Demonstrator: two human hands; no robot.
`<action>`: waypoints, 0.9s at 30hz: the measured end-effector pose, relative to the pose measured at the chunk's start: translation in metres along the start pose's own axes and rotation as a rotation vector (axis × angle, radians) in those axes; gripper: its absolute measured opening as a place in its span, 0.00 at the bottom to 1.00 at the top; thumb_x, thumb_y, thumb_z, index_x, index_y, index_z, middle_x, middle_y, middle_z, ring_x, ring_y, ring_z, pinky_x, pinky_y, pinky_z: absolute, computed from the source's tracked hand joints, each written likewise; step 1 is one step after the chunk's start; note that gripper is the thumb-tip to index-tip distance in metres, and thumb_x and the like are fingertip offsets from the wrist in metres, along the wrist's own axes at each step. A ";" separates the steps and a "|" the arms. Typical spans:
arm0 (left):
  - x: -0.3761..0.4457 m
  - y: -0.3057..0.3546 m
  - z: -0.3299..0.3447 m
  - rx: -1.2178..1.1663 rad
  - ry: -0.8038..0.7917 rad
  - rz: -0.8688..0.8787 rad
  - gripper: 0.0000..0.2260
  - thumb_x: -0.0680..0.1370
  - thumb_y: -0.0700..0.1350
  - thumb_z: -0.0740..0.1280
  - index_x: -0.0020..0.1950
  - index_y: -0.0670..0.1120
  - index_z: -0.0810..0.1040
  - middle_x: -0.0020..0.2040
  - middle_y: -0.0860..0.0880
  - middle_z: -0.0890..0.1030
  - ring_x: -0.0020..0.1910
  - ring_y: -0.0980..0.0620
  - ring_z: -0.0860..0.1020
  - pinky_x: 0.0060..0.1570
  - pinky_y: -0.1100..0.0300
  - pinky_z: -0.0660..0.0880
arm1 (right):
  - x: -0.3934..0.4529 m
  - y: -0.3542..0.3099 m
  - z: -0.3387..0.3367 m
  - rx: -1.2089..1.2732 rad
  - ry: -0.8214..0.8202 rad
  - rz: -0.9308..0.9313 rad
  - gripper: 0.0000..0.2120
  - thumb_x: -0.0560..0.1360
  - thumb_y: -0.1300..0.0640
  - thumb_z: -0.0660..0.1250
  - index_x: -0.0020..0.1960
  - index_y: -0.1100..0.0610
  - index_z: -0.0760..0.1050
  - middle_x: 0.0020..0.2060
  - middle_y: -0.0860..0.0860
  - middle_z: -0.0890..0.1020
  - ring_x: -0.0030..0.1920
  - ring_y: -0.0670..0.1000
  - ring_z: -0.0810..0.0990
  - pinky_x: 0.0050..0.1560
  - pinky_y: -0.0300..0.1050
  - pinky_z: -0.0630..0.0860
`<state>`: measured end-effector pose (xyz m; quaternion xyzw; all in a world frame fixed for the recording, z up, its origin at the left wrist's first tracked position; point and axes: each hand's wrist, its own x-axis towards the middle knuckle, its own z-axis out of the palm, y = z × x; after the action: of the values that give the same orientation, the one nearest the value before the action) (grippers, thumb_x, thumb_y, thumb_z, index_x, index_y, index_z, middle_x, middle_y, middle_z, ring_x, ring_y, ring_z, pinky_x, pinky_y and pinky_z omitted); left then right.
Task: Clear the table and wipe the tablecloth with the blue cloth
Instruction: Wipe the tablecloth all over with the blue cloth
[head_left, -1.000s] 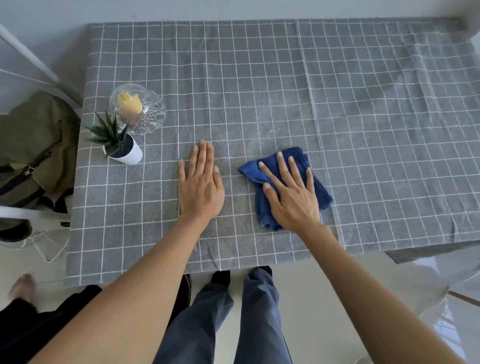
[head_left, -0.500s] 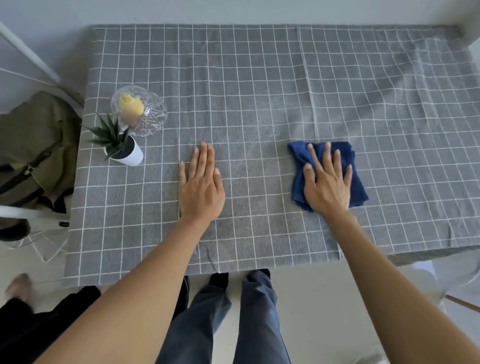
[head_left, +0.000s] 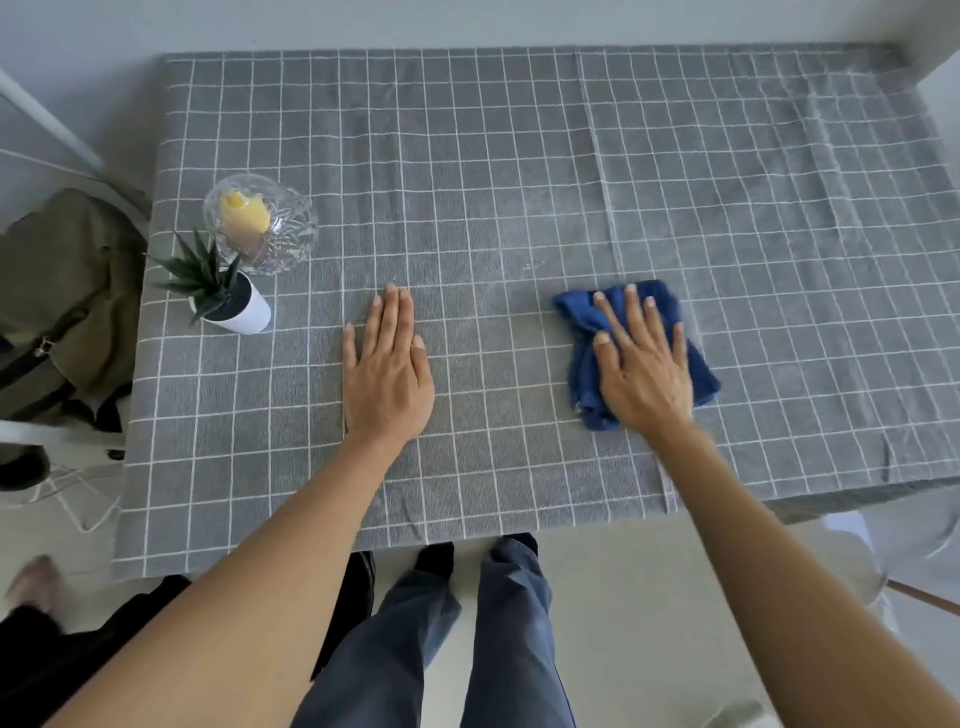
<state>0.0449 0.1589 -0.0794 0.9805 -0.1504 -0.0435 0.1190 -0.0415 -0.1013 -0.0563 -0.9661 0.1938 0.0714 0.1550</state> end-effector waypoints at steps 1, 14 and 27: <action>0.000 0.000 0.000 -0.003 -0.002 -0.003 0.24 0.83 0.49 0.42 0.78 0.47 0.43 0.79 0.51 0.43 0.77 0.54 0.42 0.75 0.49 0.39 | 0.004 0.009 -0.003 0.002 0.005 0.042 0.24 0.81 0.45 0.42 0.77 0.41 0.46 0.78 0.45 0.46 0.77 0.49 0.43 0.75 0.56 0.39; 0.000 0.002 0.000 -0.018 0.004 -0.005 0.24 0.82 0.49 0.43 0.78 0.47 0.43 0.78 0.51 0.44 0.77 0.54 0.43 0.75 0.48 0.42 | -0.031 -0.073 0.026 -0.035 -0.044 -0.124 0.25 0.79 0.42 0.40 0.76 0.38 0.44 0.78 0.47 0.45 0.77 0.52 0.42 0.74 0.60 0.39; 0.000 -0.001 0.001 -0.009 -0.001 0.003 0.24 0.82 0.49 0.41 0.78 0.47 0.42 0.78 0.50 0.43 0.77 0.53 0.42 0.75 0.48 0.41 | -0.025 -0.014 0.013 -0.018 0.023 0.140 0.25 0.81 0.43 0.42 0.77 0.40 0.44 0.78 0.49 0.45 0.77 0.52 0.42 0.74 0.61 0.40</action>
<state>0.0453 0.1593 -0.0804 0.9797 -0.1519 -0.0446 0.1233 -0.0602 -0.0757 -0.0601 -0.9522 0.2622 0.0724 0.1388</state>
